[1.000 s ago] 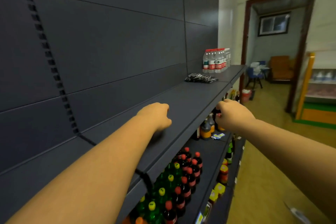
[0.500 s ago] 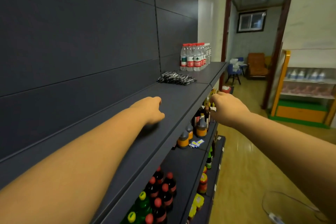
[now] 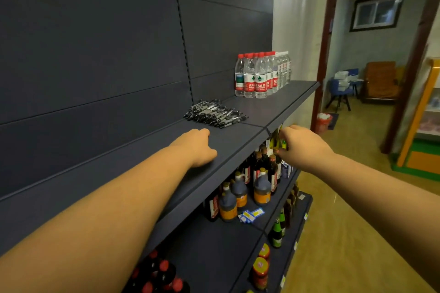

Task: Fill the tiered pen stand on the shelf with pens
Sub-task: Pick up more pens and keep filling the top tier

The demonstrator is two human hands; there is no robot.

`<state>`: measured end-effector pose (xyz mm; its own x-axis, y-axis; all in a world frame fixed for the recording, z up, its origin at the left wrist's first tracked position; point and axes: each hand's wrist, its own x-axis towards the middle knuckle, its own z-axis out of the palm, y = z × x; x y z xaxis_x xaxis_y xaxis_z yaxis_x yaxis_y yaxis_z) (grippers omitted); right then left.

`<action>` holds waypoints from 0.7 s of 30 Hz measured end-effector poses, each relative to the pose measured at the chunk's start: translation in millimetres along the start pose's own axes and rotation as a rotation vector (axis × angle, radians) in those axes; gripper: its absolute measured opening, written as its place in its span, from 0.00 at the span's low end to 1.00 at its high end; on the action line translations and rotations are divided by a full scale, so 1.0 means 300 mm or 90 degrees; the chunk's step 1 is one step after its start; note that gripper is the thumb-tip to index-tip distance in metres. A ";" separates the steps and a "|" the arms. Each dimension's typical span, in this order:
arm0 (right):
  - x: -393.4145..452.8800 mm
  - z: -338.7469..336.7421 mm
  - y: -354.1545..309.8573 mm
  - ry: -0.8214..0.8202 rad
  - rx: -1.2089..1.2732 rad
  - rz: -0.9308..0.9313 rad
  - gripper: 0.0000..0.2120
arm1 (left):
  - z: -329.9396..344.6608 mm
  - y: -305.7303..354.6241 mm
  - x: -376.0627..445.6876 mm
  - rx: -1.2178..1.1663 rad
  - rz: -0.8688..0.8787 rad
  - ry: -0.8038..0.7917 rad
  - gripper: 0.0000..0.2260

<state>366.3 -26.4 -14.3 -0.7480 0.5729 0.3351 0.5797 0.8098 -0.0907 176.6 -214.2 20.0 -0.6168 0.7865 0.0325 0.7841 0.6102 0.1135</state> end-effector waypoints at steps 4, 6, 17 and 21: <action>0.144 0.068 0.082 0.000 0.029 -0.012 0.10 | 0.007 0.094 0.178 -0.003 0.029 0.039 0.22; 0.225 0.090 0.115 0.012 0.042 -0.018 0.16 | 0.002 0.134 0.277 0.000 0.041 0.065 0.21; 0.696 0.151 0.292 0.002 0.000 -0.047 0.23 | 0.047 0.220 0.745 0.102 -0.055 0.045 0.21; 0.860 0.186 0.292 -0.018 0.008 -0.090 0.23 | 0.062 0.210 0.807 0.150 -0.082 -0.013 0.20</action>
<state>206.1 199.4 12.0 -0.8310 0.4560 0.3185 0.4637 0.8842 -0.0558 78.0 16.2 16.4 -0.7126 0.7015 0.0119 0.6955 0.7086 -0.1189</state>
